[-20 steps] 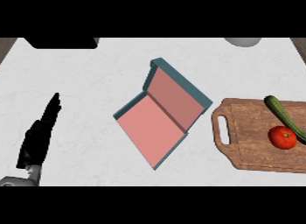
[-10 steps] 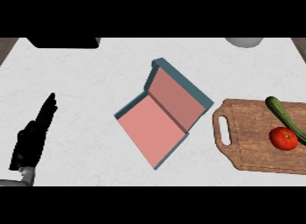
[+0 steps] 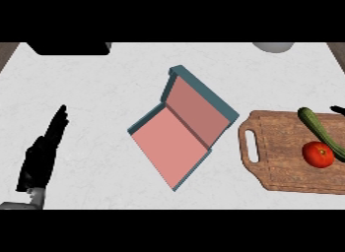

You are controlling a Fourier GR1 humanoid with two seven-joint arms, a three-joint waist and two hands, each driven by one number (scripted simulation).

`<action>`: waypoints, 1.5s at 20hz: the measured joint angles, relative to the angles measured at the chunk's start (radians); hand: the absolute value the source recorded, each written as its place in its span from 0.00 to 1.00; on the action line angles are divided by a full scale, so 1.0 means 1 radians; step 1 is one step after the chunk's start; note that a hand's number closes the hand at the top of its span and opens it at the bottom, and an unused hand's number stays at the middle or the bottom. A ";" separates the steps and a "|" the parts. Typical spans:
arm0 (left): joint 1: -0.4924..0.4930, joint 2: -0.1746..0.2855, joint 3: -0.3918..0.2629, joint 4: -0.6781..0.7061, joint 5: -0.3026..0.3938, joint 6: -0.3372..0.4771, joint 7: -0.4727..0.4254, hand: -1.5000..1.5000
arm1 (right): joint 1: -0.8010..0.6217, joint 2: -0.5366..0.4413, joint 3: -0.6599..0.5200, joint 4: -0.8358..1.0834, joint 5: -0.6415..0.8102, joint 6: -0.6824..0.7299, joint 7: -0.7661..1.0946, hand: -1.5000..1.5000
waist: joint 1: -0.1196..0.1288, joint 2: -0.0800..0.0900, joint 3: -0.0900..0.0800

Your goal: Pick the tomato from the cutting board and place it in the cardboard box

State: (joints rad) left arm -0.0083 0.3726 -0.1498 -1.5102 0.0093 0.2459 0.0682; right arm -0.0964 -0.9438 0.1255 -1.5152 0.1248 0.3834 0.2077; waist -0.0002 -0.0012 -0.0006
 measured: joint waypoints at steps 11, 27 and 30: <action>0.014 -0.038 0.060 -0.004 -0.043 -0.056 -0.006 0.50 | 0.042 0.133 -0.045 0.005 0.185 0.041 0.041 0.00 | 0.000 0.001 0.000; 0.008 -0.093 0.133 -0.020 -0.115 -0.131 0.012 0.50 | 0.025 0.302 -0.139 0.077 0.386 0.084 -0.041 0.00 | 0.002 0.001 0.001; 0.017 -0.109 0.141 -0.024 -0.128 -0.136 0.006 0.50 | 0.015 0.336 -0.146 0.104 0.421 0.074 -0.058 0.00 | 0.002 0.001 0.001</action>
State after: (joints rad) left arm 0.0086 0.2636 -0.0092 -1.5339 -0.1189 0.1100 0.0747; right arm -0.0815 -0.6073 -0.0208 -1.4112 0.5463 0.4572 0.1496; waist 0.0015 -0.0003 0.0002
